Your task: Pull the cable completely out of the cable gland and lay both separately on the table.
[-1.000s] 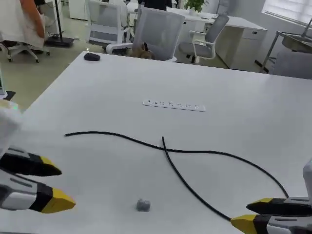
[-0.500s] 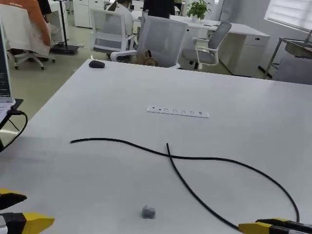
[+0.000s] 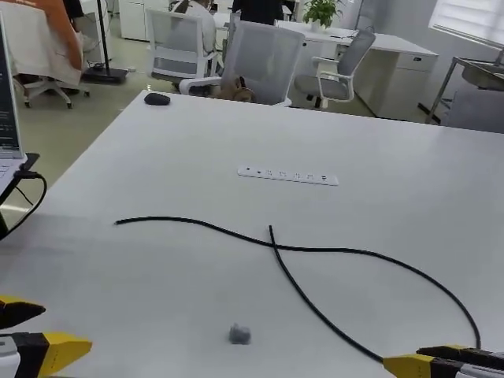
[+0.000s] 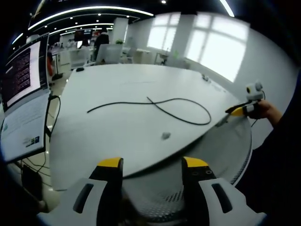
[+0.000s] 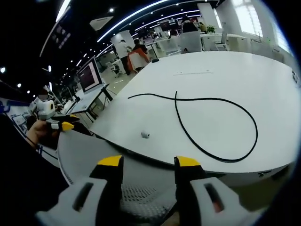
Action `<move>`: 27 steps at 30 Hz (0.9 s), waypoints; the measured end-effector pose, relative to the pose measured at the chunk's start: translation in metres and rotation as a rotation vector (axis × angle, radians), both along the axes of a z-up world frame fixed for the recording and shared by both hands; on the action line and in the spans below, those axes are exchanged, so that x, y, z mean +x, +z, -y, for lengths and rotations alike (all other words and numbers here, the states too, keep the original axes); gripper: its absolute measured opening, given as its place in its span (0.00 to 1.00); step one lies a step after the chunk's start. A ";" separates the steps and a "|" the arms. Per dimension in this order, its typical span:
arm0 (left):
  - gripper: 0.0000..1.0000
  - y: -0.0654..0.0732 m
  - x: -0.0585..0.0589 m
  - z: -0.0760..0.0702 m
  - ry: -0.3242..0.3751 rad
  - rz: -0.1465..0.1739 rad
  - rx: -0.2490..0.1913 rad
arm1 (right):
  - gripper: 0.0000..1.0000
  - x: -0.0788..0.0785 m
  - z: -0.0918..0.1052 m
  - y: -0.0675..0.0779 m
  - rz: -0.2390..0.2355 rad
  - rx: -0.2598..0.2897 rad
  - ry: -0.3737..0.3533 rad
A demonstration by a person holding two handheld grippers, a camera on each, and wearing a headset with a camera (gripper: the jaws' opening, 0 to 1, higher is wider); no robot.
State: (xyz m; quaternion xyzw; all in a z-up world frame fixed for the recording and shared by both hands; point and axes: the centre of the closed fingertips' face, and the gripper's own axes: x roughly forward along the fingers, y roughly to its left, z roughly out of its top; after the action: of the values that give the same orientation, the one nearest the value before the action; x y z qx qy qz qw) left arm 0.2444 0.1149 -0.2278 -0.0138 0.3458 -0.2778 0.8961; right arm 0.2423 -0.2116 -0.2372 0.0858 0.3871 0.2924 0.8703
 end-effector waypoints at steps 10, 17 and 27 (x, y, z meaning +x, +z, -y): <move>0.53 -0.001 -0.001 0.002 -0.007 0.006 0.026 | 0.46 -0.002 0.000 0.000 0.012 -0.053 0.047; 0.53 0.000 -0.002 0.006 -0.017 0.012 0.061 | 0.46 0.003 0.002 0.006 0.026 -0.057 0.052; 0.57 0.001 0.001 0.015 -0.032 0.017 0.054 | 0.47 0.003 -0.008 0.003 0.026 -0.036 0.099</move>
State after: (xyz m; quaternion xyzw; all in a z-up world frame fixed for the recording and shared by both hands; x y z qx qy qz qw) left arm 0.2458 0.0997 -0.2264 0.0184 0.3457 -0.2826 0.8946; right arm 0.2450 -0.2039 -0.2342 0.0473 0.3848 0.3292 0.8610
